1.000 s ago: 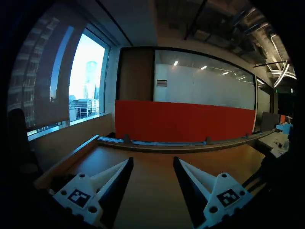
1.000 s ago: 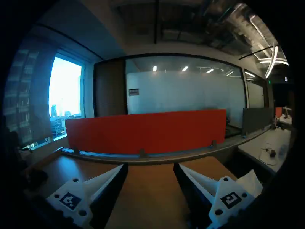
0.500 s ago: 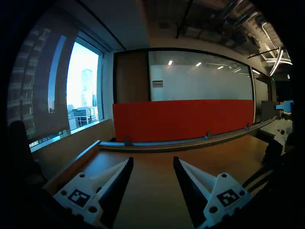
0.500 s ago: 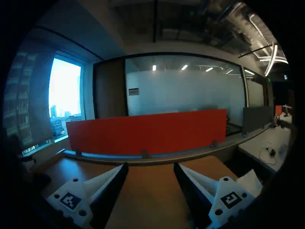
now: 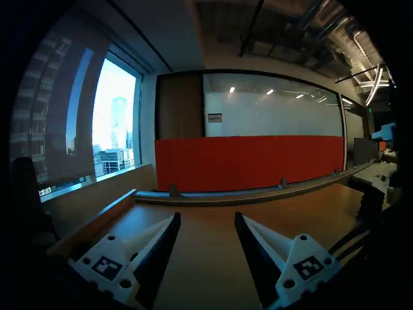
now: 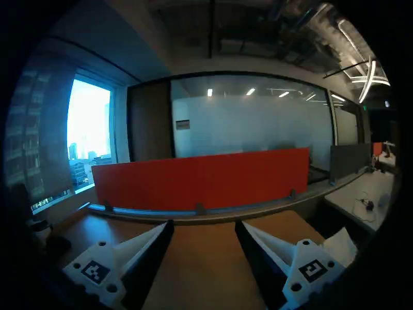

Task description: Fold towel

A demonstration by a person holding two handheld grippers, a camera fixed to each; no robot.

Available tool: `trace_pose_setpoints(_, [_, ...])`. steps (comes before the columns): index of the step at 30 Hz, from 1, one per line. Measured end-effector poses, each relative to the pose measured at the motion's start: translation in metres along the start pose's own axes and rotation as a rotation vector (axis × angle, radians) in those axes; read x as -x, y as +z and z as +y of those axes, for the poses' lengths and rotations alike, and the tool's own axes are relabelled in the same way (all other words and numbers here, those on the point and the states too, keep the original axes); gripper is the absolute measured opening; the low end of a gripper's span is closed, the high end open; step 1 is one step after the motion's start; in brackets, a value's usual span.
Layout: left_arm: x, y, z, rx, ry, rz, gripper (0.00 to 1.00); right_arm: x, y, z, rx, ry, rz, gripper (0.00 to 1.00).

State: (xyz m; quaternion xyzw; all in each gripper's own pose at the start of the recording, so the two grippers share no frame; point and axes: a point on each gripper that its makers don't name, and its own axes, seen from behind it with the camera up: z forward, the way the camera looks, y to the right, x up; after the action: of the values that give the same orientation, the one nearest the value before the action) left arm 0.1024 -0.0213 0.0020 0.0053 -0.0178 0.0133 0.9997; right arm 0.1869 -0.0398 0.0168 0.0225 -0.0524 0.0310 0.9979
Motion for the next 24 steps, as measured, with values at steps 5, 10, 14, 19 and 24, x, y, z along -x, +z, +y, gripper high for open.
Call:
trace_pose_setpoints(5, [0.013,0.001,0.001,-0.003,-0.019,0.008,0.76,0.008,0.002,-0.003,-0.005,-0.004,-0.001,0.92])
trace_pose_setpoints(10, [0.029,0.001,0.001,-0.004,-0.027,0.012,0.76,0.016,0.005,-0.005,-0.008,-0.011,-0.001,0.92])
trace_pose_setpoints(14, [0.041,0.002,0.002,-0.004,-0.038,0.015,0.76,0.022,0.007,-0.007,-0.015,-0.012,0.006,0.91])
trace_pose_setpoints(19, [0.056,0.003,0.004,-0.002,-0.047,0.020,0.76,0.030,0.009,-0.009,-0.021,-0.015,0.011,0.92])
trace_pose_setpoints(24, [0.071,0.003,0.006,0.002,-0.045,0.025,0.76,0.038,0.011,-0.011,-0.024,-0.024,0.016,0.92])
